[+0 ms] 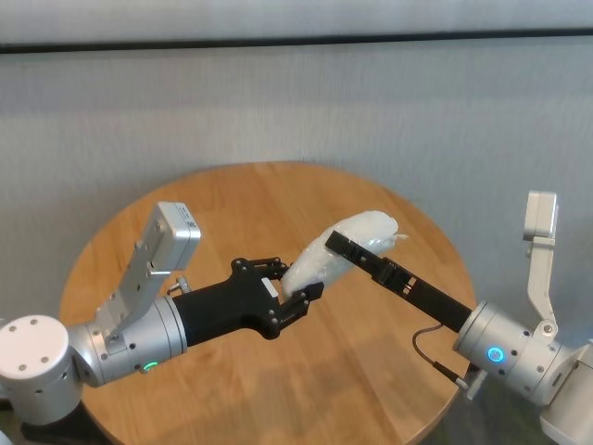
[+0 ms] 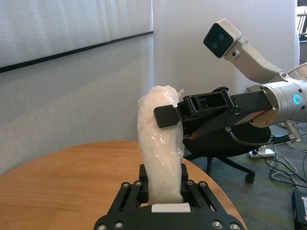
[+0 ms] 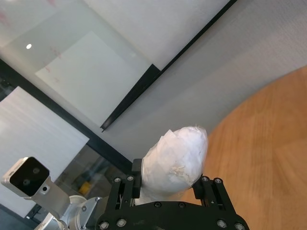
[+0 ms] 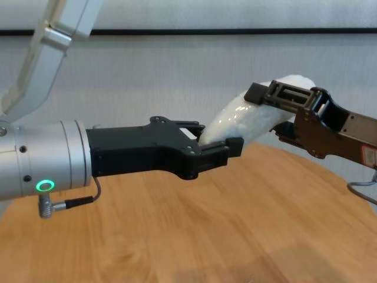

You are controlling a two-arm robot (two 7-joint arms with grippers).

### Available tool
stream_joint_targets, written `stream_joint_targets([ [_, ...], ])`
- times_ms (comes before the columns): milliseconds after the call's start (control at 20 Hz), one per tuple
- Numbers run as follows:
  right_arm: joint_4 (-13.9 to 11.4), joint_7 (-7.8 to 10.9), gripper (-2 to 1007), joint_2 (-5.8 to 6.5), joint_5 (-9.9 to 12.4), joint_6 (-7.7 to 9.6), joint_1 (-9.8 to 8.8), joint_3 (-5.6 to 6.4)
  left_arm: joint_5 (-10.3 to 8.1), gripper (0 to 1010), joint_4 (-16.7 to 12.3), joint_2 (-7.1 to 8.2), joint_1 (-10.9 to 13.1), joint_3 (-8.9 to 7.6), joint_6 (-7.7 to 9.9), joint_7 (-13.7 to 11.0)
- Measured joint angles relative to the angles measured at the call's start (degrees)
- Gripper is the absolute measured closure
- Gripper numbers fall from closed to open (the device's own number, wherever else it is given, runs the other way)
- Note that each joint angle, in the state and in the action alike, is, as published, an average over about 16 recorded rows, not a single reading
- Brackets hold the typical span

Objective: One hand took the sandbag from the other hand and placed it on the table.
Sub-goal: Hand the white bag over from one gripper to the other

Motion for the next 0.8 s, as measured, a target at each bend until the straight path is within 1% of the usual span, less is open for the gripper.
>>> stream_joint_targets([
  [250, 0.14, 0.11, 418, 0.28, 0.82, -0.15, 0.3, -0.49, 0.0, 509, 0.0, 0.0, 0.0, 0.0, 0.0, -0.01],
  [800, 0.61, -0.32, 419, 1.14, 2.31, -1.11, 1.07, -1.68, 0.02, 150, 0.0, 0.0, 0.0, 0.0, 0.02, 0.0],
])
